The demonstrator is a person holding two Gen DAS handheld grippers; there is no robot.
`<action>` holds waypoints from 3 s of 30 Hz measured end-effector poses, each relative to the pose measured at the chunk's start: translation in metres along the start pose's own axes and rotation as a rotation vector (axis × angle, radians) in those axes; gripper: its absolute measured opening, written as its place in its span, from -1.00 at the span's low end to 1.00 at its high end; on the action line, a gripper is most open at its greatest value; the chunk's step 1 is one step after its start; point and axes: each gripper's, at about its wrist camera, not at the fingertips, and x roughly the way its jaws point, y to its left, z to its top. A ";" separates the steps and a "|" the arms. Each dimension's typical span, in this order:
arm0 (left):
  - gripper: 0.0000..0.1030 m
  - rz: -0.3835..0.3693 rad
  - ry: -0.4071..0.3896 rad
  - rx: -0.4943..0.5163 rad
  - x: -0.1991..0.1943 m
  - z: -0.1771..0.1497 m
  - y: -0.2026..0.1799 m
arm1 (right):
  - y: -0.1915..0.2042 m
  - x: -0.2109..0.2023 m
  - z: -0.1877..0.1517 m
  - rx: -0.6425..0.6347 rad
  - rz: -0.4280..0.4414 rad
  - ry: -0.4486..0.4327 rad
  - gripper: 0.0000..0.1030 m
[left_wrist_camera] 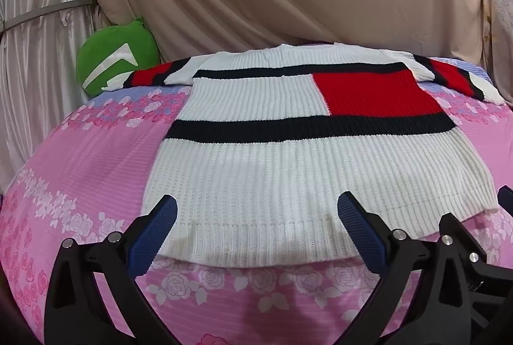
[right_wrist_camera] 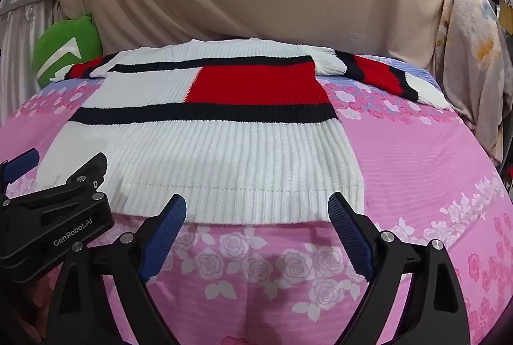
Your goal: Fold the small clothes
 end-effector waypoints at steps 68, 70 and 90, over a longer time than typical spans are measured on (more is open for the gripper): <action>0.89 0.012 0.004 0.012 -0.003 -0.001 -0.002 | -0.001 -0.003 0.003 0.007 -0.002 -0.021 0.71; 0.89 0.013 0.003 0.012 -0.003 -0.001 -0.002 | -0.001 -0.004 0.003 0.007 -0.002 -0.021 0.71; 0.89 0.013 0.004 0.013 -0.003 -0.001 -0.002 | -0.001 -0.003 0.003 0.006 -0.003 -0.021 0.71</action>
